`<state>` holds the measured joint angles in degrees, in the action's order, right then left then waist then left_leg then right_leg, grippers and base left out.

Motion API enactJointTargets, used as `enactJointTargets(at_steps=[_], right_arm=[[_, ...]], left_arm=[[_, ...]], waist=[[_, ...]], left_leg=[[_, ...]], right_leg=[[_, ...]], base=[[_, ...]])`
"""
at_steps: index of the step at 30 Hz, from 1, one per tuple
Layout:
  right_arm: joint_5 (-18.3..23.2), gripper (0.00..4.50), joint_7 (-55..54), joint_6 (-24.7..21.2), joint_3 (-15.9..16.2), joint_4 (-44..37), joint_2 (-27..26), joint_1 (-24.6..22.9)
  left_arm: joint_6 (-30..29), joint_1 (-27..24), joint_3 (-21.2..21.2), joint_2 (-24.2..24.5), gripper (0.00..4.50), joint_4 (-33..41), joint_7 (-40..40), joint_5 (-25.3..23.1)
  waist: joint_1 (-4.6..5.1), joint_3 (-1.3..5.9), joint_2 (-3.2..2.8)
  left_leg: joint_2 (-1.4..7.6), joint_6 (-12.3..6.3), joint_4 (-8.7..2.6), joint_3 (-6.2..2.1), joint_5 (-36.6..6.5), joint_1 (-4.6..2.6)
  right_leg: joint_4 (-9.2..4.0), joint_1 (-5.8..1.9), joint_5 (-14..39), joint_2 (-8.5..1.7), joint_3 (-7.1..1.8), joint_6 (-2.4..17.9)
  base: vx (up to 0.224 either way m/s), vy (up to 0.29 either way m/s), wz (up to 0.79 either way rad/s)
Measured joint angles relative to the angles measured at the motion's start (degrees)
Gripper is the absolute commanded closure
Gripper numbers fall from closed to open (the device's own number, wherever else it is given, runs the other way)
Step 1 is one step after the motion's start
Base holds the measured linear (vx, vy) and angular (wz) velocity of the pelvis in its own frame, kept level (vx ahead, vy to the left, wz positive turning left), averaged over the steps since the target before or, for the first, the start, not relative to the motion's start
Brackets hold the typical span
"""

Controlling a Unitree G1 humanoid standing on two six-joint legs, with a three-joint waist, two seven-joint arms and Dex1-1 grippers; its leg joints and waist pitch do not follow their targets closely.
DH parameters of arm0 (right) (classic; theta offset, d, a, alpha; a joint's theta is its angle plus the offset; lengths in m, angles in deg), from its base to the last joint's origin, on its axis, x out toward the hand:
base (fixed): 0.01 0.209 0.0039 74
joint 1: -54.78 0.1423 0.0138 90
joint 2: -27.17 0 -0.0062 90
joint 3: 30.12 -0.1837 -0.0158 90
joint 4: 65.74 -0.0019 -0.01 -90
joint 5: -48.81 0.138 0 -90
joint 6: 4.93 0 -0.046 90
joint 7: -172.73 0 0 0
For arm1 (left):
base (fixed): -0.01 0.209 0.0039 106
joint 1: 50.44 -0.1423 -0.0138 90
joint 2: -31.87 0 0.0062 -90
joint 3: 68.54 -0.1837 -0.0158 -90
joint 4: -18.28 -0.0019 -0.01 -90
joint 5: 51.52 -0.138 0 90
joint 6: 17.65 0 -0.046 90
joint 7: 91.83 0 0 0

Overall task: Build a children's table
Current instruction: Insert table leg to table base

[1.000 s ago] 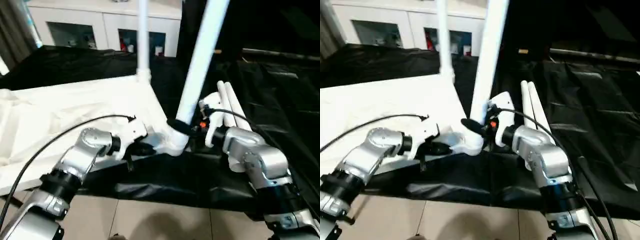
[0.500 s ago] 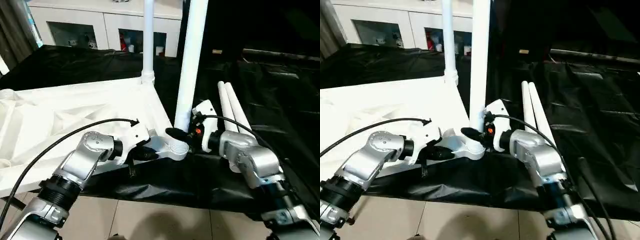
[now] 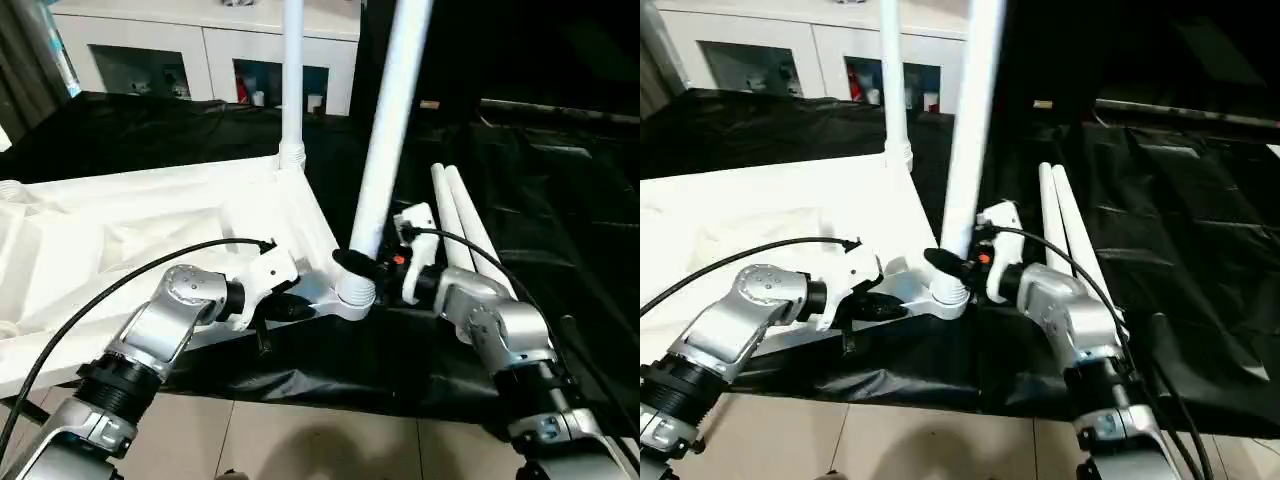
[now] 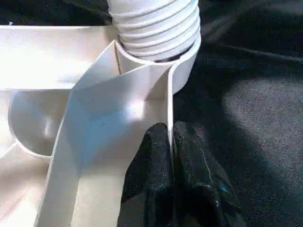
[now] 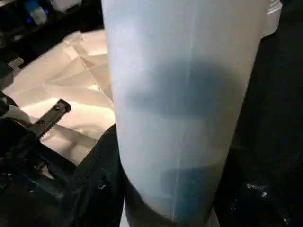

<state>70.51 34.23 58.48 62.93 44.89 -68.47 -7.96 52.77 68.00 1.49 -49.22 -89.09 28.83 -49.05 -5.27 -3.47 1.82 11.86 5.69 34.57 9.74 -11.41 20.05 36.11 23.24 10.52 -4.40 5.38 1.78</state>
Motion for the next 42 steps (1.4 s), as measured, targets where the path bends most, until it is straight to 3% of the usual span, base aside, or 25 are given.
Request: enactJointTargets(at_steps=[10, 18, 26, 31, 37, 42], right_arm=[[1.01, 2.59, 0.55, 7.37, -2.26, 0.0, -1.35, -4.81], [-1.73, 2.59, 0.36, 13.6, -0.25, -0.36, -1.74, -6.98], [-1.27, 2.59, -1.44, 18.05, -2.16, 1.2, -4.64, -8.61], [1.34, 2.59, -2.17, 19.52, -4.88, 4.78, -6.91, -8.62], [0.3, 2.59, -1.57, 20.58, -3.69, 5.63, -6.01, -7.96], [-3.69, 2.59, 0.17, 21.2, 0.09, 3.49, -2.45, -7.83]], left_arm=[[1.24, 0.52, -0.03, -0.91, 4.5, -2.68, 0.16, -0.17], [2.09, 1.22, -0.12, -1.28, 4.5, -4.64, 0.14, -0.56], [2.54, 1.45, -0.12, -1.4, 4.5, -5.62, 0.13, -0.79], [3.22, 1.83, -0.19, -1.55, 4.5, -6.62, 0.03, -1.06], [3.73, 2.24, -0.19, -1.75, 4.5, -7.68, -0.05, -1.14], [3.91, 2.49, -0.27, -2.14, 4.5, -8.08, -0.11, -1.22]], waist=[[-0.63, 0.51, -0.94], [-0.55, 0.68, -1.27], [-0.37, 0.79, -1.6], [0.03, 0.83, -2.67], [0.11, 0.92, -2.91], [0.02, 0.96, -2.81]], left_leg=[[-0.01, 0.0, -0.02, -0.08, -0.01, -0.1], [-0.01, 0.01, -0.03, -0.16, -0.01, -0.21], [-0.01, 0.01, -0.05, -0.23, -0.01, -0.37], [-0.04, 0.0, -0.11, -0.22, -0.02, -0.44], [-0.04, 0.0, -0.23, -0.24, -0.02, -0.47], [-0.05, 0.0, -0.26, -0.22, -0.01, -0.43]], right_leg=[[-0.07, -0.16, 0.0, 0.0, 0.06, -0.01], [-0.1, -0.3, 0.09, 0.01, 0.1, -0.2], [-0.15, -0.45, 0.09, 0.01, 0.11, -0.21], [-0.38, -0.6, 0.09, 0.01, 0.11, -0.21], [-0.37, -0.6, 0.09, 0.01, 0.14, -0.22], [-0.5, -0.65, 0.11, 0.01, 0.14, -0.26]], base=[[0.0, 0.0, 0.0], [0.0, 0.0, 0.0], [0.0, 0.0, 0.0], [0.0, 0.0, 0.0], [0.0, 0.0, 0.0], [0.0, 0.0, 0.0]])
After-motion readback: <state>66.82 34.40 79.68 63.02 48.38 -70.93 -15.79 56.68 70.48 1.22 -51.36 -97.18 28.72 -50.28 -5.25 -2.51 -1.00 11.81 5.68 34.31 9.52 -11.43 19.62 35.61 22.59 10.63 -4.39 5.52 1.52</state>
